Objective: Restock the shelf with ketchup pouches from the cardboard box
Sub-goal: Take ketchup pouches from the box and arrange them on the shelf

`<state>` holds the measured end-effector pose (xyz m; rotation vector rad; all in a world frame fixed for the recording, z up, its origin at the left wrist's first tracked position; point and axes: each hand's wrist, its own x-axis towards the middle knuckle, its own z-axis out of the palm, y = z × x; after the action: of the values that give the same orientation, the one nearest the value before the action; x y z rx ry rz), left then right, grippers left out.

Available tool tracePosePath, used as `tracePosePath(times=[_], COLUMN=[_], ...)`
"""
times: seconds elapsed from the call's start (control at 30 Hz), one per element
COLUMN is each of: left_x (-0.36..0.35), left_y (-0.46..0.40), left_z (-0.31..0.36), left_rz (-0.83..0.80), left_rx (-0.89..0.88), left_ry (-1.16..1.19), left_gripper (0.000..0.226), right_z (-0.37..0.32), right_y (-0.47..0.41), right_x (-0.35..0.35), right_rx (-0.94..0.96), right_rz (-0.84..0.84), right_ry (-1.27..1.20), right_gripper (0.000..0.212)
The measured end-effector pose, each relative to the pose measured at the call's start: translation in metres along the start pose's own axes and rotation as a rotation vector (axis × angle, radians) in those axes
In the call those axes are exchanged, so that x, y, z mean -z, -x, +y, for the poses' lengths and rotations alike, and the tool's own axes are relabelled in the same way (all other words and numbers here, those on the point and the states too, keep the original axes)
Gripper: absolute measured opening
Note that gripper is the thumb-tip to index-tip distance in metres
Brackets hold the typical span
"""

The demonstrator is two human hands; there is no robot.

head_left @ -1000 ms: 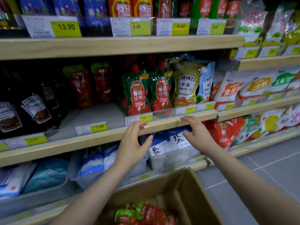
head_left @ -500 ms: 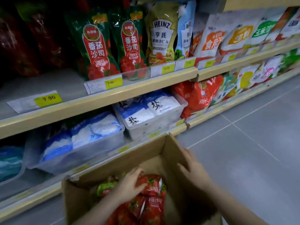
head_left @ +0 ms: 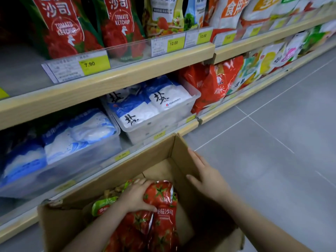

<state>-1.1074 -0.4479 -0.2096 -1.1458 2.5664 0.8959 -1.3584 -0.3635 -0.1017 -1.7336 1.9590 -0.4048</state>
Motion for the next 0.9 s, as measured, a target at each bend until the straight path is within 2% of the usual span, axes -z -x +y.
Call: tracePosePath(times=[0.2,0.37,0.6,0.7,0.9], left_x=[-0.002,0.005,0.041,0.056,0.083], left_y=[-0.004,0.000,0.014,0.016,0.049], left_z=[0.006,0.013,0.040,0.050,0.050], left_rz=[0.013,0.044,0.210,0.176,0.264], left_rx=[0.063,0.058,-0.016,-0.005,-0.005], left_ry=[-0.082,-0.127,-0.235,-0.235,-0.314], left_gripper=[0.114,0.096,0.071,0.065,0.056], right_z=[0.000,0.000,0.001,0.005,-0.002], right_y=[-0.003,-0.004,-0.005,-0.007,-0.006], right_x=[0.001,0.000,-0.001,-0.002,0.008], right_rx=[-0.010,-0.012,0.017,-0.020,-0.002], right_rz=[-0.023,-0.022,-0.009,-0.020,0.019], right_ry=[-0.008,-0.005,-0.029,-0.048,-0.217], right_gripper=[0.082,0.084,0.088,0.088,0.076])
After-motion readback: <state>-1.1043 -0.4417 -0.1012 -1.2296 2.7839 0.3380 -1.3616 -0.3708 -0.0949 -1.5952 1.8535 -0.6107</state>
